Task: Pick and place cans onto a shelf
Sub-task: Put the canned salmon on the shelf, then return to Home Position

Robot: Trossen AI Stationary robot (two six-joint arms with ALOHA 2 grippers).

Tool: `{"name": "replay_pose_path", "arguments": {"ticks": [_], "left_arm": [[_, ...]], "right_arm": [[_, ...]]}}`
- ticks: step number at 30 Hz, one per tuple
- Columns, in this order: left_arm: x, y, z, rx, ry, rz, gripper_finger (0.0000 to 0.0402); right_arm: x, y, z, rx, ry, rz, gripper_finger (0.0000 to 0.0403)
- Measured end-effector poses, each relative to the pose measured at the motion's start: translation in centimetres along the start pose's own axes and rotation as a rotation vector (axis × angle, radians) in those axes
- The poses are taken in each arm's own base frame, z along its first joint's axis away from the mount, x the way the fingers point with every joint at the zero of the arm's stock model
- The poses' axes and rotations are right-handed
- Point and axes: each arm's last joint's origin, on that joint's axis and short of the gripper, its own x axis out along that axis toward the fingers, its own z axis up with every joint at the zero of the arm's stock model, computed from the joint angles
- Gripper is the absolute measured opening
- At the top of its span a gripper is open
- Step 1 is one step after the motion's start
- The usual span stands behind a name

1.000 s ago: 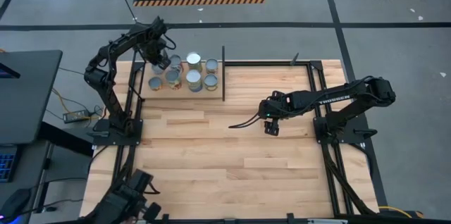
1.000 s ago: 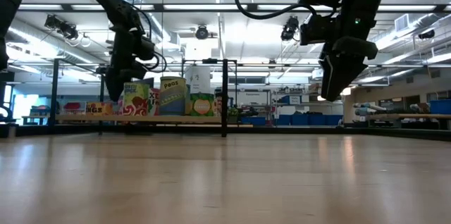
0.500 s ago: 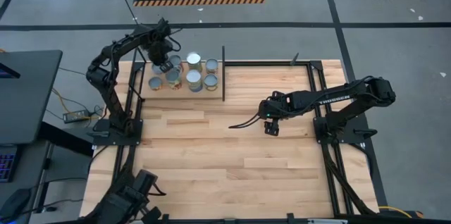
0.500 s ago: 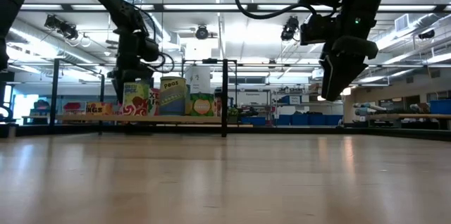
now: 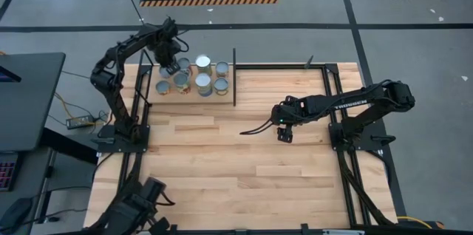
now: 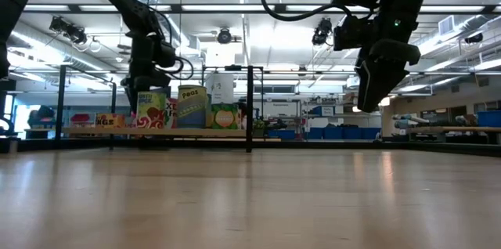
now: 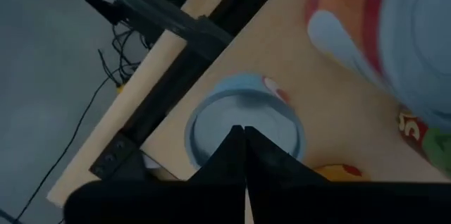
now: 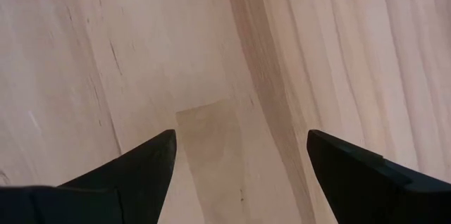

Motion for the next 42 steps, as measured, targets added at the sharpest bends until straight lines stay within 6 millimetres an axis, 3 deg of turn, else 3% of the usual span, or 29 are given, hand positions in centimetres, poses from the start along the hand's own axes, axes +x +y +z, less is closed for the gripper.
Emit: {"name": "replay_pose_path", "arguments": {"ticks": [5, 12, 20, 25, 29, 34, 40, 42], "left_arm": [[-0.2, -0.5, 0.0, 0.021, 0.042, 0.048, 0.0001], [-3.3, -0.9, -1.5, -0.068, -0.005, 0.059, 0.0], [-10.3, -2.6, -3.8, -0.116, -0.411, -0.171, 0.0], [-13.4, -5.5, -6.0, -0.011, -0.73, -0.318, 0.0], [-14.0, -8.9, -8.2, 0.148, -0.969, -0.465, 0.0004], [-13.1, -12.5, -10.6, 0.281, -1.128, -0.572, 0.0024], [-12.5, -14.7, -11.3, 0.287, -1.207, -0.649, 0.0034], [-11.8, -15.7, -11.5, 0.37, -1.239, -0.646, 0.0032]], "right_arm": [[-0.1, 0.0, 0.0, -0.001, -0.003, 0.001, 0.0327], [-2.0, -0.4, 0.5, -0.021, -0.144, 0.023, 0.0327], [-4.3, -0.6, 2.4, -0.055, -0.443, 0.047, 0.0327], [-4.2, -0.2, 3.3, -0.097, -0.609, 0.096, 0.0324], [-3.8, 0.3, 3.6, -0.155, -0.779, 0.187, 0.0317], [-3.7, 0.5, 3.6, -0.153, -0.933, 0.197, 0.031], [-3.6, 0.0, 3.6, -0.118, -1.04, 0.165, 0.0309], [-3.3, 0.0, 3.4, -0.076, -1.1, 0.175, 0.0309]]}}
